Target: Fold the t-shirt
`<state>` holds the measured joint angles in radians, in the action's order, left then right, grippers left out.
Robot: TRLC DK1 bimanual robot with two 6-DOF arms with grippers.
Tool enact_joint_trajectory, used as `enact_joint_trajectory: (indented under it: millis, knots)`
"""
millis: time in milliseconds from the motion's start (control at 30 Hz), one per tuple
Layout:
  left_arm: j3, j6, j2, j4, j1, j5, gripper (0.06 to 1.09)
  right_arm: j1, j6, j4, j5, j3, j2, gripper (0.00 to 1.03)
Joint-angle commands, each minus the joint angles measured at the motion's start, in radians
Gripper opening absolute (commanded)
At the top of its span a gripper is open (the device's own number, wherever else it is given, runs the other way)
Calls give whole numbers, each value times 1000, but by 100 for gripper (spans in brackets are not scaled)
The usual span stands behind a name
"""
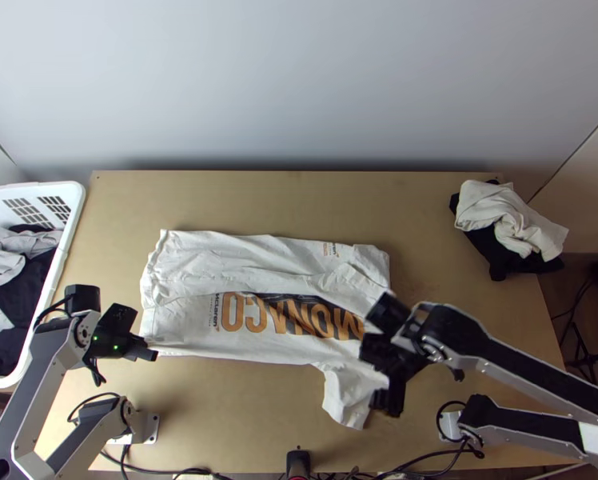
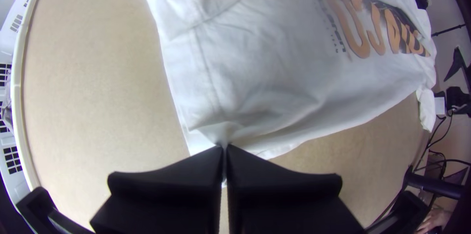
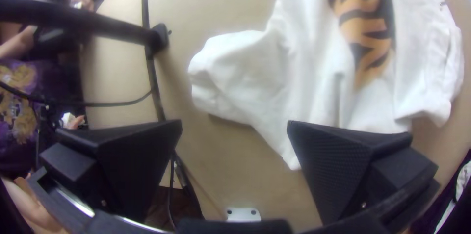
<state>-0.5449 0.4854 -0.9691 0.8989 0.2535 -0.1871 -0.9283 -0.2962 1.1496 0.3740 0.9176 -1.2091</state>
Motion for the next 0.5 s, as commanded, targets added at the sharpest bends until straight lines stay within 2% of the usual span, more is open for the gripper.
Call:
enact_joint_trajectory:
  millis: [0, 133, 400, 467]
  knots:
    - [-4, -19, -17, -23, 26, -2, 9, -176, -27, -91, -12, -45, -70, 99]
    - [-10, -41, -31, -38, 27, -2, 9, -201, -21, -182, -21, -68, -93, 99]
    - [-15, -67, -42, -57, 27, -2, 9, -202, -12, -332, -141, -168, -99, 99]
    - [-15, -70, -43, -60, 27, -2, 9, -202, 8, -357, -158, -187, -101, 96]
